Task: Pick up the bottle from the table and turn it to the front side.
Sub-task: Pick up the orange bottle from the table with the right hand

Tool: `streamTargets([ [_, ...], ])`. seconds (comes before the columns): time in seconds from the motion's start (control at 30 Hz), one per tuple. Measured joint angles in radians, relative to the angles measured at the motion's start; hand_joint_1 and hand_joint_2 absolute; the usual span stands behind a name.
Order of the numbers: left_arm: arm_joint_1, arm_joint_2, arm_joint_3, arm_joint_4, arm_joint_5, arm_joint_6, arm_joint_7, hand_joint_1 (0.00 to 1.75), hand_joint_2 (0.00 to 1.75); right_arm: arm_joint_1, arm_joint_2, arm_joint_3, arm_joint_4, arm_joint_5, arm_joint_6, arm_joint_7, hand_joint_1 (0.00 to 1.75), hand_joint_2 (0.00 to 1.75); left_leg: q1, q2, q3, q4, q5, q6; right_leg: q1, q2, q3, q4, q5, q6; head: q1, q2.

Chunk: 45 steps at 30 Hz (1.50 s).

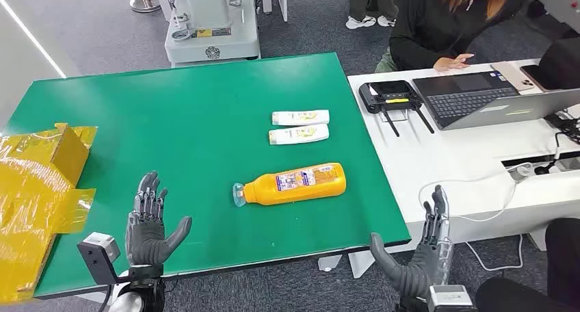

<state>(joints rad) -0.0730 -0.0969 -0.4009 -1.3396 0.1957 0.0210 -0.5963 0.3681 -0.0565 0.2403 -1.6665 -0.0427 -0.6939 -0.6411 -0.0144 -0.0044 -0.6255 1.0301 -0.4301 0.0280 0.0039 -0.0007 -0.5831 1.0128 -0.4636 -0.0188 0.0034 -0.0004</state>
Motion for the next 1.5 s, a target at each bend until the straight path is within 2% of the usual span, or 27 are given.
streamTargets([
  [0.67,-0.007,-0.008,0.0,-0.003,-0.003,-0.001,0.009,0.0,1.75,0.008,0.0,0.0,-0.022,0.05,0.0,0.02,0.0,1.75,0.0,0.0,0.0,0.0,0.0,0.0,0.0,0.0,0.0,0.0,0.0,0.0,0.0,0.0],
  [0.8,-0.022,-0.021,0.0,-0.002,-0.008,-0.011,0.011,0.0,1.75,0.008,-0.004,-0.005,-0.022,0.139,-0.001,0.037,0.0,1.75,0.0,0.0,0.0,0.0,0.0,0.0,0.0,0.0,0.0,0.0,0.0,0.0,0.0,0.0],
  [1.07,-0.076,-0.051,-0.001,0.032,-0.02,-0.061,0.02,0.0,1.75,-0.022,-0.037,-0.037,-0.021,0.5,-0.007,0.111,0.0,1.75,0.0,0.001,0.0,0.0,0.0,0.0,0.0,0.0,0.0,0.0,0.0,0.0,0.0,0.0],
  [1.23,-0.105,-0.059,-0.01,0.069,-0.021,-0.067,0.012,0.0,1.75,-0.105,-0.068,-0.027,0.008,0.676,-0.003,0.213,0.0,1.75,0.0,0.002,0.0,0.0,0.0,0.0,0.0,0.001,0.0,0.0,0.001,0.0,0.0,0.0],
  [1.4,-0.117,-0.06,-0.015,0.094,-0.018,-0.064,0.004,0.0,1.75,-0.178,-0.097,0.008,0.051,0.729,0.012,0.268,0.0,1.75,0.0,0.002,0.0,0.0,0.001,0.0,0.0,0.002,0.0,0.0,0.002,0.0,0.0,0.0],
  [1.5,-0.117,-0.059,-0.015,0.101,-0.017,-0.057,-0.001,0.0,1.75,-0.232,-0.11,0.035,0.091,0.737,0.076,0.294,0.0,1.75,0.0,0.004,0.0,0.0,0.001,0.0,0.0,0.004,0.0,0.0,0.002,0.0,0.0,0.0],
])
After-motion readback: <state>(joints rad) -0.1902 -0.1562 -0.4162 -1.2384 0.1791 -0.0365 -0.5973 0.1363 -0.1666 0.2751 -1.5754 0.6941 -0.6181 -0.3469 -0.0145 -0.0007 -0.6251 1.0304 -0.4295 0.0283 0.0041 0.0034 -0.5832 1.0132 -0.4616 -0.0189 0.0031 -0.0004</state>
